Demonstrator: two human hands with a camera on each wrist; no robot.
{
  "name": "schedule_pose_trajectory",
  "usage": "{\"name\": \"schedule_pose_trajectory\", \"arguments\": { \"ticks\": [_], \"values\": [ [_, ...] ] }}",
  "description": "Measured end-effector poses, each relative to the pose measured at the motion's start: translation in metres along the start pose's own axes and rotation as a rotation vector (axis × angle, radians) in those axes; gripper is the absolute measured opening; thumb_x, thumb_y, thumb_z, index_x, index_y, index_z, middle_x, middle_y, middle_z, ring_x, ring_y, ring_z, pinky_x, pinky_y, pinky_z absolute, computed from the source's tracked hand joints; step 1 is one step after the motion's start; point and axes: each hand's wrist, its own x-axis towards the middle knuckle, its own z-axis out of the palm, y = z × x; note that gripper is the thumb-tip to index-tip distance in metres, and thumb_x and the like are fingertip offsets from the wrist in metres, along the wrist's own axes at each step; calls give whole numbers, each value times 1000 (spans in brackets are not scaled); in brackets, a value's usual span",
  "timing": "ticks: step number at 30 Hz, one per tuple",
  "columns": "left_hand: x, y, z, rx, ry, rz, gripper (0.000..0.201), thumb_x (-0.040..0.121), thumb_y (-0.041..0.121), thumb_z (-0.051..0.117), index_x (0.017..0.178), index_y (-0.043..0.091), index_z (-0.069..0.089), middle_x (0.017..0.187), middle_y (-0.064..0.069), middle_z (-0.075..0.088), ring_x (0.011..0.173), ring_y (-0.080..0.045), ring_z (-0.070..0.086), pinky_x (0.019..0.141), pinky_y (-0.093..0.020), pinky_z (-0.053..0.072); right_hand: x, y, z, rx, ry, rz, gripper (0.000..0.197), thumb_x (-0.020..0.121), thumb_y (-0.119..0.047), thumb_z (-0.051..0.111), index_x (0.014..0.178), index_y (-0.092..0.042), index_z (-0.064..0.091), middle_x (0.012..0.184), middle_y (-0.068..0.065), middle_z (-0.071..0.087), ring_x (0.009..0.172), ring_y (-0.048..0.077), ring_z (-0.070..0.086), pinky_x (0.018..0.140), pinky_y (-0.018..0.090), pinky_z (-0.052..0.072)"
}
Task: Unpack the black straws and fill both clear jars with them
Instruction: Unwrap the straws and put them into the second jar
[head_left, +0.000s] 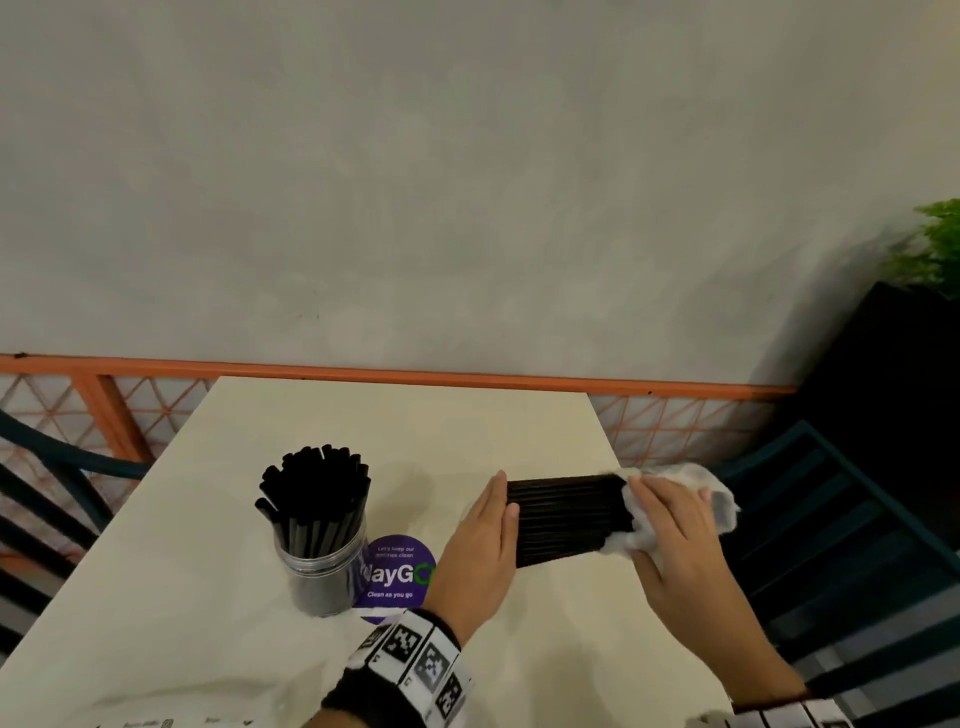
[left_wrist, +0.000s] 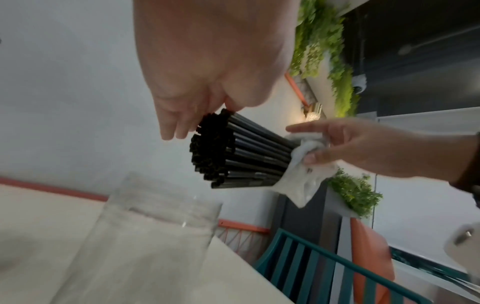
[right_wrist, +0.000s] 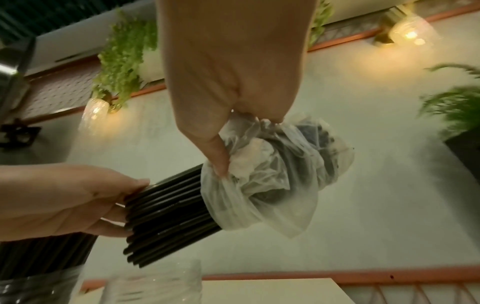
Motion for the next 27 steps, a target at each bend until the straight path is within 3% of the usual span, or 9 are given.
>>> {"name": "schedule_pose_trajectory", "arguments": {
  "ticks": [2,4,8,11,15,17,19,23,27],
  "values": [
    [6,-13,8,-3,4,-49,50,98,31,22,144,14,15,148,-6,33,134,-16,32,108,-20,24,18,3,4,-73,-39,-86,49,80,-11,53,128,-10,41,122,9,48,115,27,46,103,60,32],
    [7,-22,14,10,22,-76,50,98,30,22,144,13,14,145,-9,38,130,-19,38,105,-22,29,30,3,8,-136,-65,-148,54,75,-6,63,125,-10,42,118,10,53,113,27,47,110,54,24],
    [9,-35,21,47,66,-91,49,98,29,23,144,12,17,145,-8,37,130,-22,40,106,-29,34,47,-1,14,-185,-87,-240,72,62,1,79,124,-11,42,119,6,48,114,24,43,106,57,26],
    [9,-46,24,89,94,-71,53,96,34,21,143,11,20,147,-8,35,133,-18,36,109,-20,25,56,-3,18,-263,-116,-300,73,58,2,79,124,-9,48,120,9,52,117,25,40,112,52,19],
    [5,-51,24,114,69,-66,88,77,64,-5,143,12,18,151,-5,26,136,-14,30,103,-6,12,64,-10,12,-395,-141,-387,72,58,4,75,124,-4,48,117,16,59,119,30,40,112,54,23],
    [3,-52,24,136,69,-69,74,85,58,5,143,15,20,155,-3,12,136,-13,29,98,-2,13,65,-15,11,-448,-157,-448,70,61,3,70,127,-2,47,120,18,59,121,32,38,113,54,19],
    [3,-55,23,141,65,-78,52,95,39,25,141,16,27,156,-1,-1,134,-12,30,96,-2,18,64,-22,11,-507,-193,-503,65,67,-2,66,129,0,46,124,19,58,124,35,40,110,53,16],
    [6,-60,19,173,16,-117,46,97,31,32,138,10,35,154,-2,15,133,-14,35,104,-17,29,63,-38,20,-611,-242,-539,66,67,-13,70,128,-1,49,125,19,59,121,36,52,109,52,27],
    [9,-57,12,114,39,-144,39,95,22,39,132,11,42,150,-7,26,122,-19,48,93,-20,38,60,-46,32,-629,-204,-544,63,66,-17,72,126,-6,53,126,15,60,123,34,50,109,51,24]
  ]
}}
